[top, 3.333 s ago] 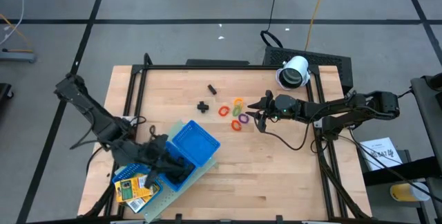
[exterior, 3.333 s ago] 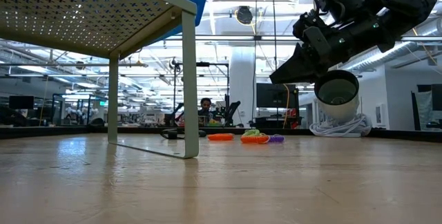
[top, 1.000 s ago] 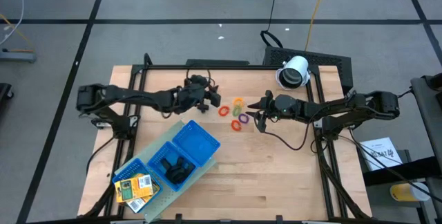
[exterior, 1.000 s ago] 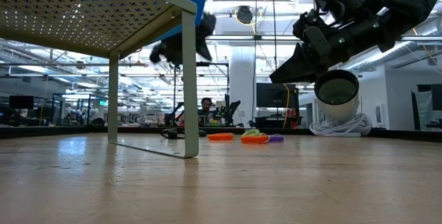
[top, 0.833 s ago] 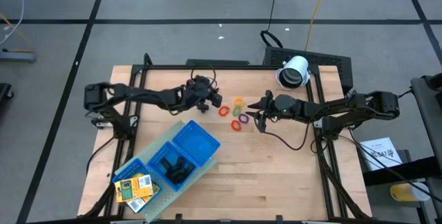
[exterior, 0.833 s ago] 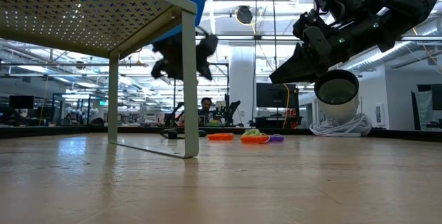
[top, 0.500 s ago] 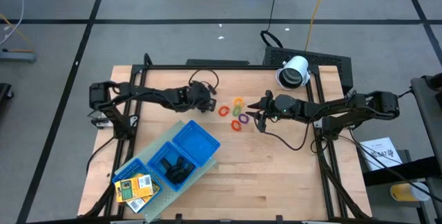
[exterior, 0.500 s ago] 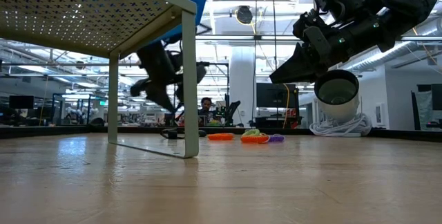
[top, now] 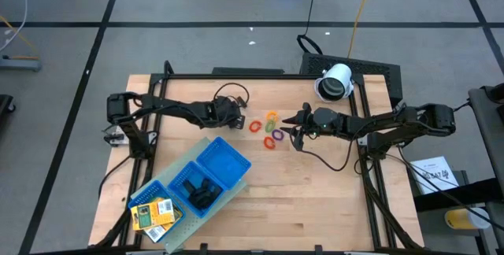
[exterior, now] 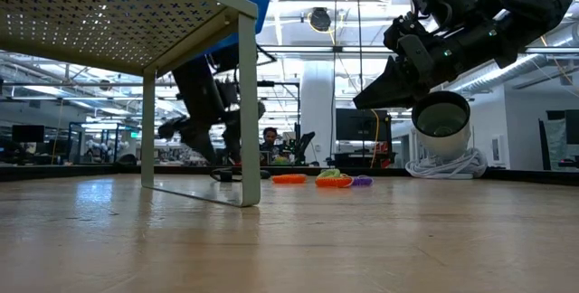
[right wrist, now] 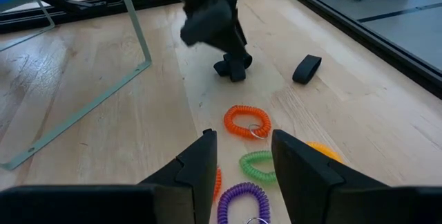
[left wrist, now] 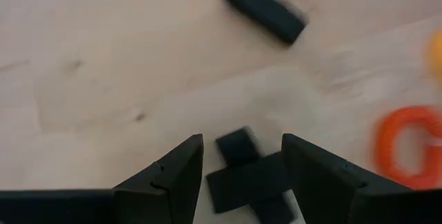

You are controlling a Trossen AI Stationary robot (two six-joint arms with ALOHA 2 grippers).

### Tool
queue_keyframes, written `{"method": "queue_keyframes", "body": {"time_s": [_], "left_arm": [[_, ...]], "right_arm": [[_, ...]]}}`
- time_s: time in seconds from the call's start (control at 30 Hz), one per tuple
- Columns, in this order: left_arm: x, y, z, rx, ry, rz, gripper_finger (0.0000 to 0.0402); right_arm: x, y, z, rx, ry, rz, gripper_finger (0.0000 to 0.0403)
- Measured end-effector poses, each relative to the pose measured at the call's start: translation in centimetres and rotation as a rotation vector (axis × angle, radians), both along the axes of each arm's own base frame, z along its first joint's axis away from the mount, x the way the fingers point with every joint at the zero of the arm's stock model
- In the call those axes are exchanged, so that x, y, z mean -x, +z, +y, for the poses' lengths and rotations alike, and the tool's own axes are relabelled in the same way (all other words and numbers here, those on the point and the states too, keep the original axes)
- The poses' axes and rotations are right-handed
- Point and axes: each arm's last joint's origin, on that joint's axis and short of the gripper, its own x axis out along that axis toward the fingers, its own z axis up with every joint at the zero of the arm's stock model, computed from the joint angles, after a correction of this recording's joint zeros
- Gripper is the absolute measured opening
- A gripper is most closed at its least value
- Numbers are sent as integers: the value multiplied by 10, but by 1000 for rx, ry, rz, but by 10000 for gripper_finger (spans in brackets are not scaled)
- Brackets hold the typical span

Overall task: Pick & Place Office Desk Supplies
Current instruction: Put the black rubber band into the center blue basket on the shelf

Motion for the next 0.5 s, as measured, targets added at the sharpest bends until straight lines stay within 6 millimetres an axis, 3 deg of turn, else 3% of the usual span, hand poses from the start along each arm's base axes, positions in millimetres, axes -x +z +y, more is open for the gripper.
{"method": "queue_keyframes", "body": {"time_s": [0.27,0.5], "left_arm": [[-6,-25,3,-11,24,44,207],[-6,-27,4,-24,32,52,207]], "right_arm": [[0,0,0,0,1,0,128],[0,0,0,0,1,0,128]]}}
